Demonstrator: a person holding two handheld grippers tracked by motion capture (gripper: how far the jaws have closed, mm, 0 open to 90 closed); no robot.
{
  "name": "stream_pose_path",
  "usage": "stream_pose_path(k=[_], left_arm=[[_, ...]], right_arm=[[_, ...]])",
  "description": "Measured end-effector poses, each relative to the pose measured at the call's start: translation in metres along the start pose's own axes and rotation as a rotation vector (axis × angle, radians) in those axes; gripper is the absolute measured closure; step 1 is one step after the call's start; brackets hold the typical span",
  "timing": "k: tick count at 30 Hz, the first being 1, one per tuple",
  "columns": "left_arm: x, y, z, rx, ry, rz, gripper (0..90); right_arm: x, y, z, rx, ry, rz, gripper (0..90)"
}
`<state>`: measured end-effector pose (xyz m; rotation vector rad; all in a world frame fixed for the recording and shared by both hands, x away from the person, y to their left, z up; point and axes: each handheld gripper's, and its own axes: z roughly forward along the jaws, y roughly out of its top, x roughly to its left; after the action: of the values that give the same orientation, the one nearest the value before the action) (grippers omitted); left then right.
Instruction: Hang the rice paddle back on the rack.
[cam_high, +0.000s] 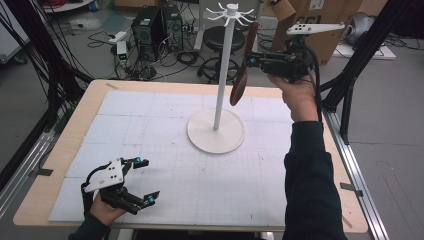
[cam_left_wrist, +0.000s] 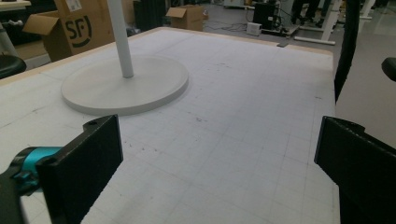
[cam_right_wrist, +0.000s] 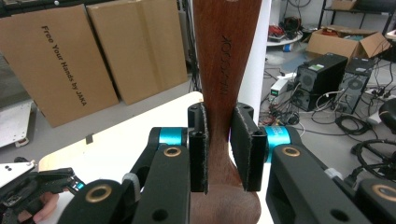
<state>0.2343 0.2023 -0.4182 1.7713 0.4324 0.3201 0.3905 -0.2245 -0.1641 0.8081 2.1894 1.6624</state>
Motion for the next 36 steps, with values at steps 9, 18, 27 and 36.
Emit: stream_pose_path(k=[9,18,27,36], left_arm=[[0.0,0.0,-0.001,-0.002,-0.002,0.002,1.7],[0.0,0.0,-0.001,-0.002,-0.004,0.005,1.7],[0.001,0.0,-0.002,-0.004,-0.003,0.004,1.6],[0.002,0.0,-0.003,-0.004,-0.004,0.001,1.7]], right_arm=[[0.001,0.006,0.006,-0.001,-0.015,0.002,77.9],[-0.002,0.011,0.01,0.006,-0.025,0.008,77.8],[-0.009,0.013,0.016,0.026,-0.034,0.021,77.8],[-0.015,0.011,0.022,0.035,-0.021,0.034,77.7]])
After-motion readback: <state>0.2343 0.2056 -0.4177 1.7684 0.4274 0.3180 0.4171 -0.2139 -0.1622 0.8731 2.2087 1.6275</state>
